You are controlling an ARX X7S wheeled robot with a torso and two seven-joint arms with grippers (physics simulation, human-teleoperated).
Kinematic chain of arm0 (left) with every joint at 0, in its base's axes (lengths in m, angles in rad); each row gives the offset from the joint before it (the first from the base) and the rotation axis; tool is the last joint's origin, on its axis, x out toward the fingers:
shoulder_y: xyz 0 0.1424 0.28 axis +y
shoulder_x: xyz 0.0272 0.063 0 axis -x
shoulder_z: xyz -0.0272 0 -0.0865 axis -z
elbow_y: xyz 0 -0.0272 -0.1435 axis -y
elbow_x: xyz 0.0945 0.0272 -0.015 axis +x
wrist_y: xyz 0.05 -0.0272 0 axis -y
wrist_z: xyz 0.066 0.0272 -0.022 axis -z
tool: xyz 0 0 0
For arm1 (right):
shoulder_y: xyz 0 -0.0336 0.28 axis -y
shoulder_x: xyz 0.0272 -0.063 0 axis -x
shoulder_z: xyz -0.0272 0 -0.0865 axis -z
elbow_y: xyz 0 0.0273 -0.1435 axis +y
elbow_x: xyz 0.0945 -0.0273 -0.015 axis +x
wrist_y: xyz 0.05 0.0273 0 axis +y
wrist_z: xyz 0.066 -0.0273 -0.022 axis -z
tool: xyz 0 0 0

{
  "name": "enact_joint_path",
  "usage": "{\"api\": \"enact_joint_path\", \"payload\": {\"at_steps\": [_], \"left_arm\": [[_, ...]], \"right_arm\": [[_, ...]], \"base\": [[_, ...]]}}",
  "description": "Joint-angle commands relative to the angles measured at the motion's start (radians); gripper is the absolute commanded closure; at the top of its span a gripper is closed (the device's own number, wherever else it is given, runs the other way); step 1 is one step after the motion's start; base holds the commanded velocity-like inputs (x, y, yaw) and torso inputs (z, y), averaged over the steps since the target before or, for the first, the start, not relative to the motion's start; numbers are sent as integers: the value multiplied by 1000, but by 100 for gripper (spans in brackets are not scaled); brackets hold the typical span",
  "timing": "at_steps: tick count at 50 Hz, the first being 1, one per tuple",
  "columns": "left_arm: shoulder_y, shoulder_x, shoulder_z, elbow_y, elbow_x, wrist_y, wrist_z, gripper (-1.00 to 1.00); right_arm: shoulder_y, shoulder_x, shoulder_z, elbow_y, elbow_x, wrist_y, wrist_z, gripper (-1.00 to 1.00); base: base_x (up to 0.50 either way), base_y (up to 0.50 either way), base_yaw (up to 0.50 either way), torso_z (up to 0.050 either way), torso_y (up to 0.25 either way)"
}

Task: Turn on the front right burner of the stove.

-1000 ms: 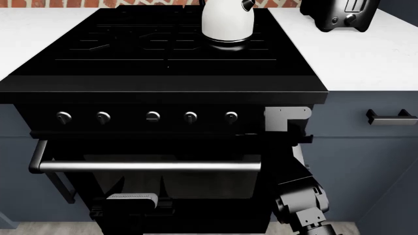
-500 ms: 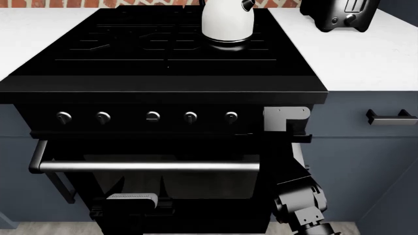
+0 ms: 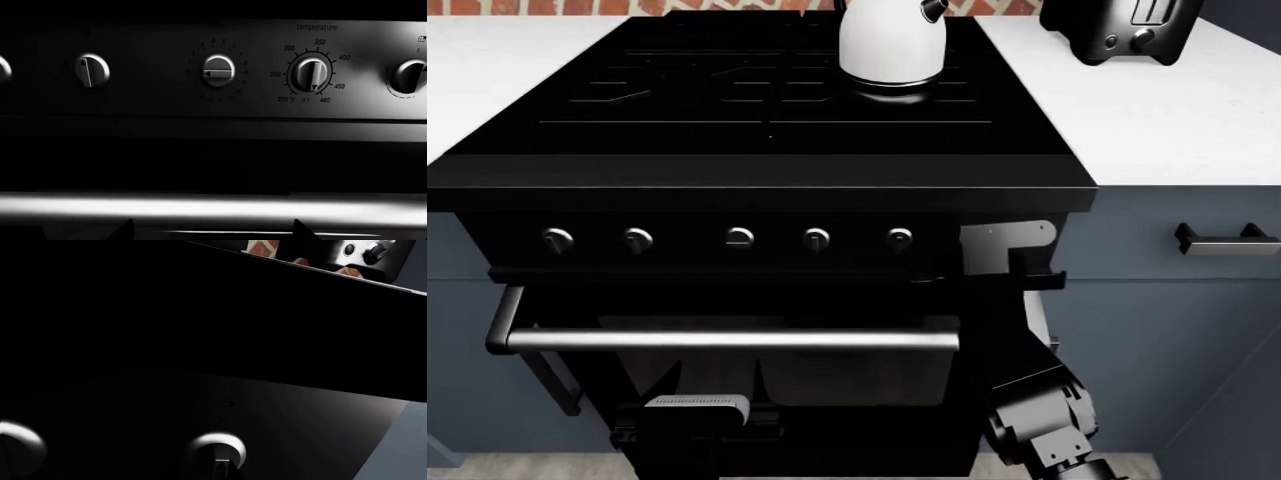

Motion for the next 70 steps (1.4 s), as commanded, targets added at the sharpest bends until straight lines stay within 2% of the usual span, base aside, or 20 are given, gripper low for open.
{"api": "enact_joint_path", "payload": {"at_steps": [1,39,49,70], "left_arm": [[-1,-3,4,-1,-3,2,-4,-100],[-4,-14,19,-2,-14,6,-16,-100],[-5,-16,22,-2,-17,8,-20,-100],[-7,-22,30,-3,-23,10,-26,-100]], "right_arm": [[-3,5,-40,-6,-53,-21,-4,100],[55,32,-198,149,-250,-153,69,100],[69,45,-286,209,-355,-162,100,100],[96,59,-352,223,-440,-157,138,100]], "base": [[0,0,0,0,0],[0,0,1,0,1],[2,0,1,0,1],[3,0,2,0,1]]}}
